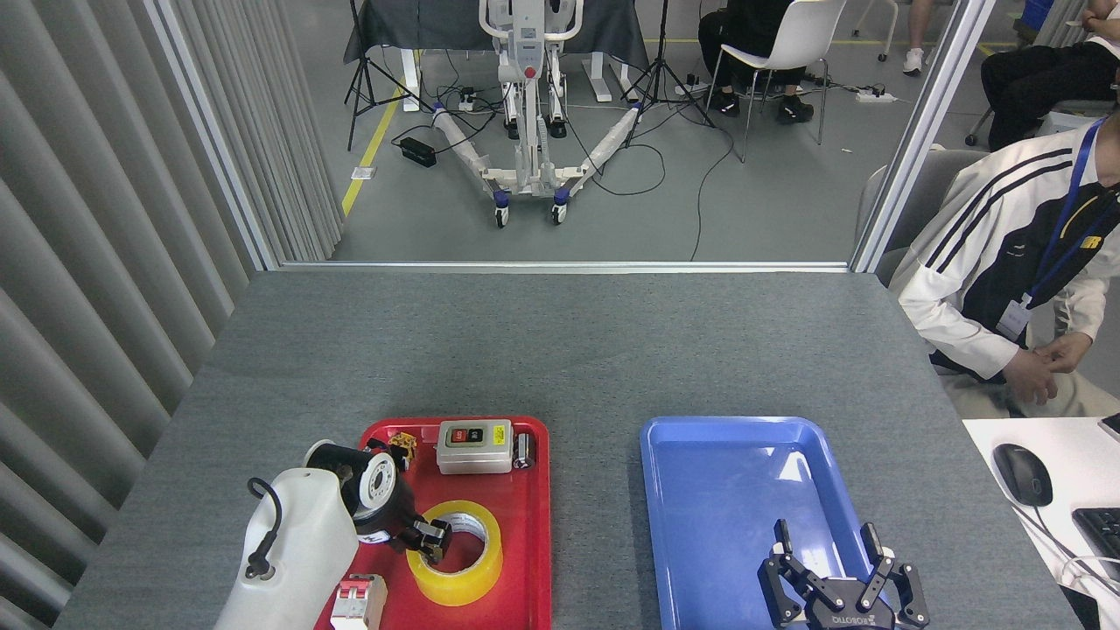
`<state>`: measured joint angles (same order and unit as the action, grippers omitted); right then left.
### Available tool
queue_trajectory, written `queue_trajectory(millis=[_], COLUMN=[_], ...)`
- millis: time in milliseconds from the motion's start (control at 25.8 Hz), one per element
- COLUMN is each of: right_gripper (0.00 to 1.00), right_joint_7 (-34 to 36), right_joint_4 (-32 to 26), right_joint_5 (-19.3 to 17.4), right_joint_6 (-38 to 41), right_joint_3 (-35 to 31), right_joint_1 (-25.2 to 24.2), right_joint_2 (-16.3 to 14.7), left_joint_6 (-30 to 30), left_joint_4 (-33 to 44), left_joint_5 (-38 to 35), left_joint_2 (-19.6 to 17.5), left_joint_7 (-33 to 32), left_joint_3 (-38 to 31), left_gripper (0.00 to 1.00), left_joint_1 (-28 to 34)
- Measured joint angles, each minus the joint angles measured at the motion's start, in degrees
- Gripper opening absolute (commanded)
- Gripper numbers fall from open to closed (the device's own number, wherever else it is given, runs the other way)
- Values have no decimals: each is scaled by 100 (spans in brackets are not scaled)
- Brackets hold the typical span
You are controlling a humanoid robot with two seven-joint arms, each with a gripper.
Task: Place and move tape with both arms
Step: 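Lift the tape roll and carry it toward the right gripper over the blue tray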
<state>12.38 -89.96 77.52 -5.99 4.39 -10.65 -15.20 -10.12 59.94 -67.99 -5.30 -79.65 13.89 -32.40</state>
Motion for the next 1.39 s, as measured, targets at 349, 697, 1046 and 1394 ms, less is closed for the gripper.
queue_trajectory(millis=[349, 697, 1046, 1394], right_gripper=[100, 100, 100, 100], right_joint_7=[17, 40, 1081, 1333], right_joint_4=[-4, -4, -10, -80], right_joint_5=[2, 15, 343, 387], right_joint_6=[-7, 0, 1231, 3382], right_joint_3=[0, 0, 3, 13], right_joint_1=[-16, -34, -69, 4], right_joint_2=[-8, -6, -205, -625], left_joint_6=[-717, -3181, -3481, -3489], left_joint_4=[15, 340, 339, 703], left_joint_5=[608, 2775, 4151, 3288], left_joint_2=[171, -359, -218, 66], left_joint_7=[29, 1362, 3443, 3635], left_joint_3=[-421, -489, 106, 602], left_gripper=[0, 0, 0, 0], left_joint_1=[-78, -389, -38, 65])
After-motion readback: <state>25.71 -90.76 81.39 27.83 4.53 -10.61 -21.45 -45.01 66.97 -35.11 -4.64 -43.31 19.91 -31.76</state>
